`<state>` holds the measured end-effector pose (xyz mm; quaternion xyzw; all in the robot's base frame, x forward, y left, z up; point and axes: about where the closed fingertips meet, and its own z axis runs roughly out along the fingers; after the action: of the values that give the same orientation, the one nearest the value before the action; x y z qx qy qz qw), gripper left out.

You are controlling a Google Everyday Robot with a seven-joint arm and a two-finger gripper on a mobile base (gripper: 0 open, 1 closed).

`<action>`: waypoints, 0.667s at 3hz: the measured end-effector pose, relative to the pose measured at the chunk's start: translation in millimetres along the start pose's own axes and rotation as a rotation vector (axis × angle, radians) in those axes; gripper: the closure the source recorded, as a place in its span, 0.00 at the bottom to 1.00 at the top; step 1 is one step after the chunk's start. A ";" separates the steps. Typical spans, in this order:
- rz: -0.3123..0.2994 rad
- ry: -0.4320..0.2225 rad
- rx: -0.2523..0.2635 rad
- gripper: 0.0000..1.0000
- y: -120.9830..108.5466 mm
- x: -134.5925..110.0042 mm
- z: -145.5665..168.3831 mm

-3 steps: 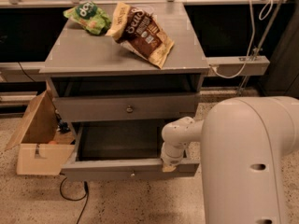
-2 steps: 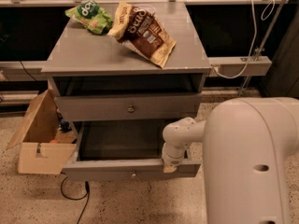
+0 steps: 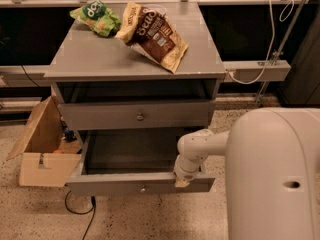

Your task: Open middle drawer

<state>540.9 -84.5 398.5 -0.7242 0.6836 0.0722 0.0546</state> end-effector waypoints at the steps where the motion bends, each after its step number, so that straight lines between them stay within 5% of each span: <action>1: 0.018 -0.017 0.000 1.00 4.9 -1.1 0.2; 2: 0.018 -0.017 0.000 0.81 4.9 -1.1 0.3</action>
Offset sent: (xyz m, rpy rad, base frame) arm -0.0049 0.0008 -0.0008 0.0164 0.0044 -0.0178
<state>536.0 -83.7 398.6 -0.7175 0.6895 0.0789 0.0597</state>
